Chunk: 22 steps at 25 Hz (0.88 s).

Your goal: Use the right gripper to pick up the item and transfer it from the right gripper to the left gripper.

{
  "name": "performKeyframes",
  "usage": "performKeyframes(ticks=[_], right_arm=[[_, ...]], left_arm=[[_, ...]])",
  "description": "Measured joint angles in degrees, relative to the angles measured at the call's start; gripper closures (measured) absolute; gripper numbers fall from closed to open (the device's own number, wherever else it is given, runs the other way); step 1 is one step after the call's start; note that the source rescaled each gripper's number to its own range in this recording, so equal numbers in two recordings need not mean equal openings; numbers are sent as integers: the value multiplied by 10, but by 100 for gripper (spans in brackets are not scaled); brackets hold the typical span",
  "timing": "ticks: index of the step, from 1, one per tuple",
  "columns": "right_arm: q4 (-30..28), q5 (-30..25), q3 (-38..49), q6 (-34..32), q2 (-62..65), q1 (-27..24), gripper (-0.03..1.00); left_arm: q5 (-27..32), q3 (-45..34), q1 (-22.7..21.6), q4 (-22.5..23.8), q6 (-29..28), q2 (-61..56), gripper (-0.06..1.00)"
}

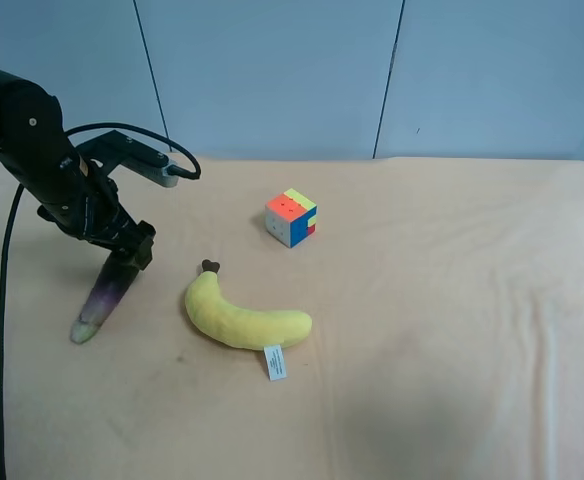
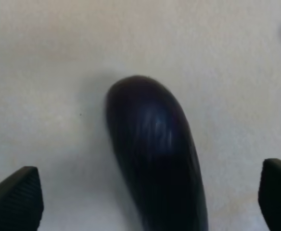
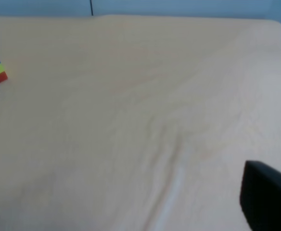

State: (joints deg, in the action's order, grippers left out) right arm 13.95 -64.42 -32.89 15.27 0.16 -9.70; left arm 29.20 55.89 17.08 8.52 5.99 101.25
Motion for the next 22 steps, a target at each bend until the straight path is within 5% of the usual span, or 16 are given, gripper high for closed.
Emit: performKeyframes(ticks=[14, 22], right_arm=[[0, 0, 0, 0, 0, 0, -3], [0, 0, 0, 0, 0, 0, -3]], left_arm=[[213, 21, 0, -1, -11, -114, 13], [377, 16, 0, -70, -23, -298, -4]])
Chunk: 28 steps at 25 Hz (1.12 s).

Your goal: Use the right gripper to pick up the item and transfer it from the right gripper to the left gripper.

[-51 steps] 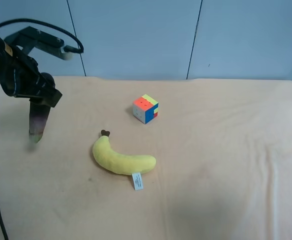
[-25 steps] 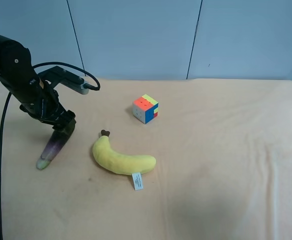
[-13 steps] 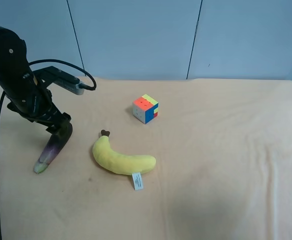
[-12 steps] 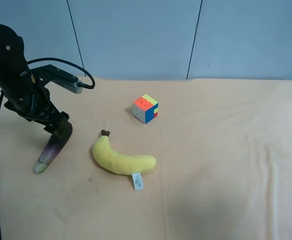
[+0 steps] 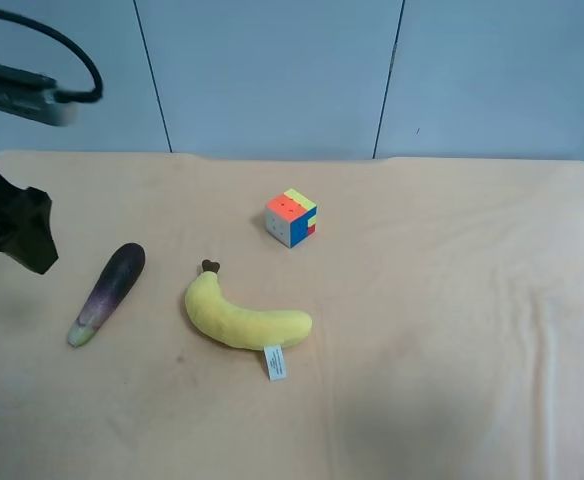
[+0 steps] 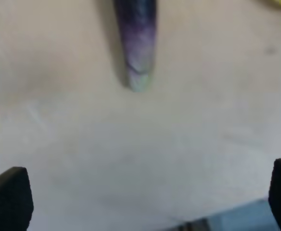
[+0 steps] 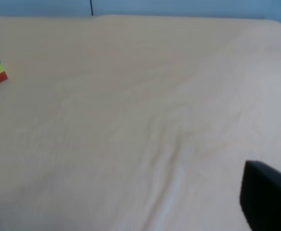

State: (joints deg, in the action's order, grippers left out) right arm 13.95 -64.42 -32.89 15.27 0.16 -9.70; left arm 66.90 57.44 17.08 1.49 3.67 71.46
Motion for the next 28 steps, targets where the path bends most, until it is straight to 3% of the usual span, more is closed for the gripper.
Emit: performKeyframes(ticks=[5, 19, 24, 28], right_arm=[[0, 0, 0, 0, 0, 0, -3], [0, 0, 0, 0, 0, 6, -3], [0, 0, 0, 0, 0, 6, -3], [0, 0, 0, 0, 0, 6, -3]], left_arm=[[19, -64, 0, -32, -4, -161, -4], [14, -214, 0, -49, -22, -633, -4], [-64, -261, 0, -51, -22, -713, -4], [-69, -281, 0, -54, -24, -718, -5]])
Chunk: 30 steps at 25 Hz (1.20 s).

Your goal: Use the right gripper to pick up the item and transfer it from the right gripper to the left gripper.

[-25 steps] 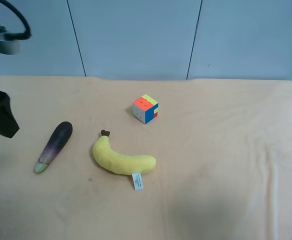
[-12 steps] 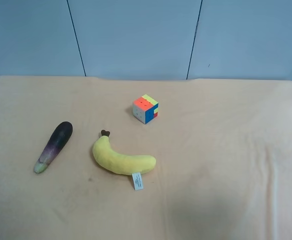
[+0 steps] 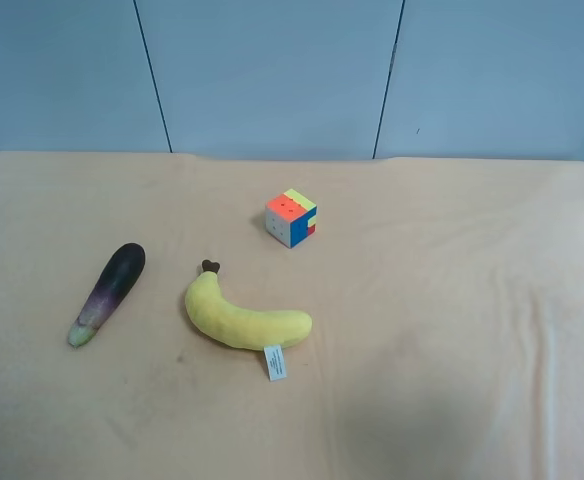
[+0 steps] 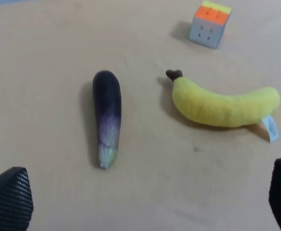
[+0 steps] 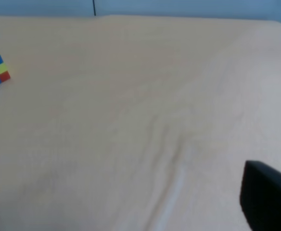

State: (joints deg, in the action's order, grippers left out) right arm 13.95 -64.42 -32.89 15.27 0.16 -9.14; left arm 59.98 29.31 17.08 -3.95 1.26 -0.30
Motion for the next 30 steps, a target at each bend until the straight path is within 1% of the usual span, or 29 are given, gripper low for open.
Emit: performKeyframes(ticks=[14, 16, 22, 24, 30], right_arm=[[0, 0, 0, -5, 0, 0, -3], [0, 0, 0, -8, 0, 0, -3], [0, 1, 0, -18, 0, 0, -3], [0, 1, 0, -19, 0, 0, -3], [0, 1, 0, -20, 0, 0, -3]], left_arm=[[1, -5, 0, -6, 0, 0, -5], [1, -5, -7, -6, 0, 0, -5], [1, -5, -91, -7, 0, 0, -5], [1, -5, -112, -7, 0, 0, -5], [1, -5, -151, -7, 0, 0, -5]])
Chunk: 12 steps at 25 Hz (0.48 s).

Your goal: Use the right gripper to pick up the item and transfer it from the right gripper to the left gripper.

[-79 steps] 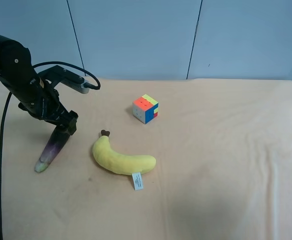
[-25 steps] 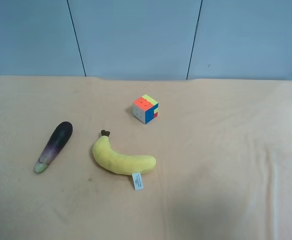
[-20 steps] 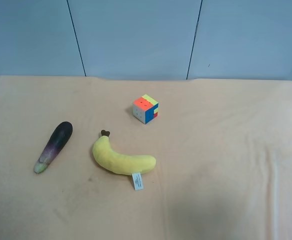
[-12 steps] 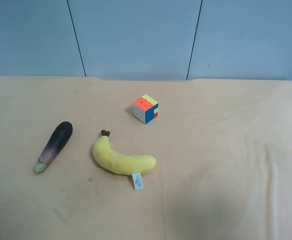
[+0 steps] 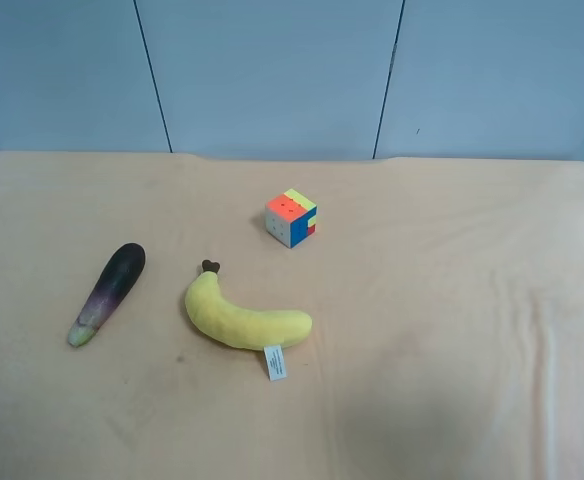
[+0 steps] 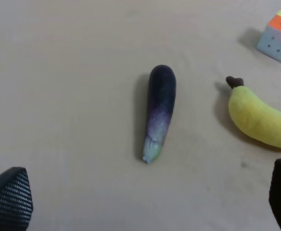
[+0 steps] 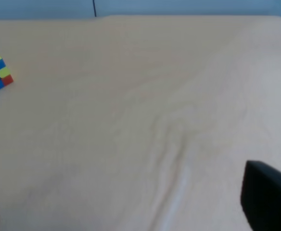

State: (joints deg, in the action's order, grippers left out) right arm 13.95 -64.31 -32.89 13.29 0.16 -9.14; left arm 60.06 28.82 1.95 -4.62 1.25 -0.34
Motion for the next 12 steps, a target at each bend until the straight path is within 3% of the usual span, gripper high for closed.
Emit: performKeyframes(ticks=[12], right_arm=[[-15, 0, 0, -23, 0, 0, -3]], left_arm=[[0, 0, -20, 0, 0, 0, -6]])
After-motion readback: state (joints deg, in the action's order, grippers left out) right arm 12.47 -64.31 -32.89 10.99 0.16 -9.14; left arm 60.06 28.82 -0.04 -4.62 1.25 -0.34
